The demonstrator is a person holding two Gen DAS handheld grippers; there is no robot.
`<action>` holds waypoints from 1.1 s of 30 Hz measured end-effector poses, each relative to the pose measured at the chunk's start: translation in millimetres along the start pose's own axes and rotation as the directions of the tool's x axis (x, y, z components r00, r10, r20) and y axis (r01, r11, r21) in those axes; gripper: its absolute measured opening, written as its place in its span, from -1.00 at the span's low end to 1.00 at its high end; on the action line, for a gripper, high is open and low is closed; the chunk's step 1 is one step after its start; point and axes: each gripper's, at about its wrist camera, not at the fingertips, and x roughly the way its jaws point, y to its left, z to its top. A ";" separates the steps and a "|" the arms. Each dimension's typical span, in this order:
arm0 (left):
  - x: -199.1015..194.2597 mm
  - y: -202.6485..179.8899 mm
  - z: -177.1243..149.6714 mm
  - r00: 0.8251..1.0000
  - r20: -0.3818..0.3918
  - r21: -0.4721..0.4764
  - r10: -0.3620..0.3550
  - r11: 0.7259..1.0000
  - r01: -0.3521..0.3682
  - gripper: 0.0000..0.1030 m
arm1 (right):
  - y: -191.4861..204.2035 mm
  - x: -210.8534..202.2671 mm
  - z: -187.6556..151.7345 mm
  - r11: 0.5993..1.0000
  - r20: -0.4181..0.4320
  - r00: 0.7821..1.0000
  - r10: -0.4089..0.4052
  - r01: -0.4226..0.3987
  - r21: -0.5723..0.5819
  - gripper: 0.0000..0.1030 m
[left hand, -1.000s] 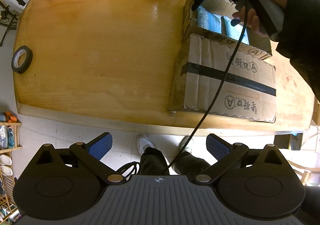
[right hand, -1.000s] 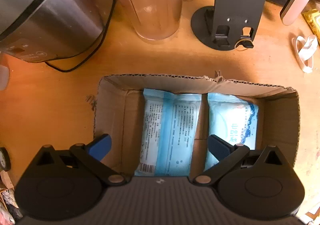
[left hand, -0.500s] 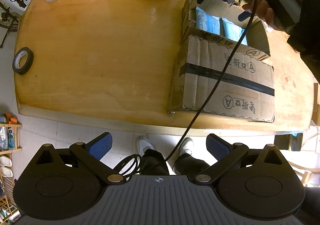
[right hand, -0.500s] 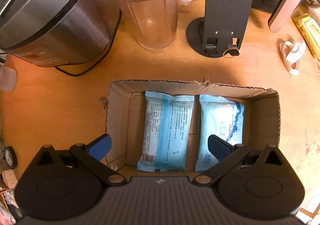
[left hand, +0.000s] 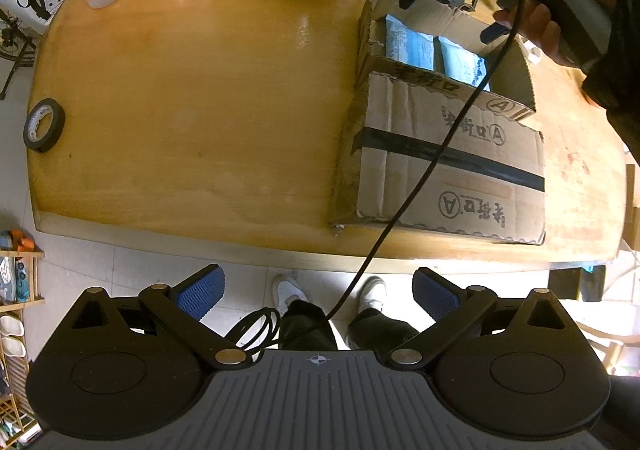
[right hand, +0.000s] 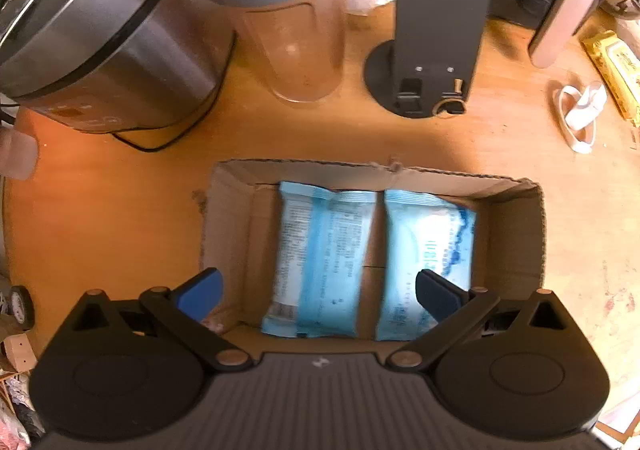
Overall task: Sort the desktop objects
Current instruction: 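Raise the open right tool out of the cardboard box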
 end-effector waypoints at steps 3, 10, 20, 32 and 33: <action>-0.2 -2.1 -0.1 1.000 0.000 0.002 0.000 1.000 0.000 1.00 | -9.8 -1.5 0.1 1.000 0.001 1.000 -0.016 0.016 0.000 1.00; 0.0 -7.1 0.5 1.000 -0.001 0.003 0.000 1.000 0.000 1.00 | -43.5 -5.5 -2.0 0.999 0.000 0.999 -0.037 0.037 0.028 1.00; 1.2 -18.2 1.0 1.000 -0.006 0.022 -0.002 1.000 0.002 1.00 | -95.0 -12.5 -7.1 0.995 0.005 0.998 -0.065 0.064 0.075 1.00; 3.6 -30.5 0.0 1.000 -0.015 0.047 -0.003 0.999 0.003 1.00 | -134.3 -18.1 -9.4 0.991 0.010 0.998 -0.068 0.067 0.115 1.00; 3.8 -31.2 0.1 1.000 -0.016 0.048 -0.002 0.999 0.003 1.00 | -135.8 -18.0 -9.3 0.991 0.008 0.998 -0.067 0.066 0.117 1.00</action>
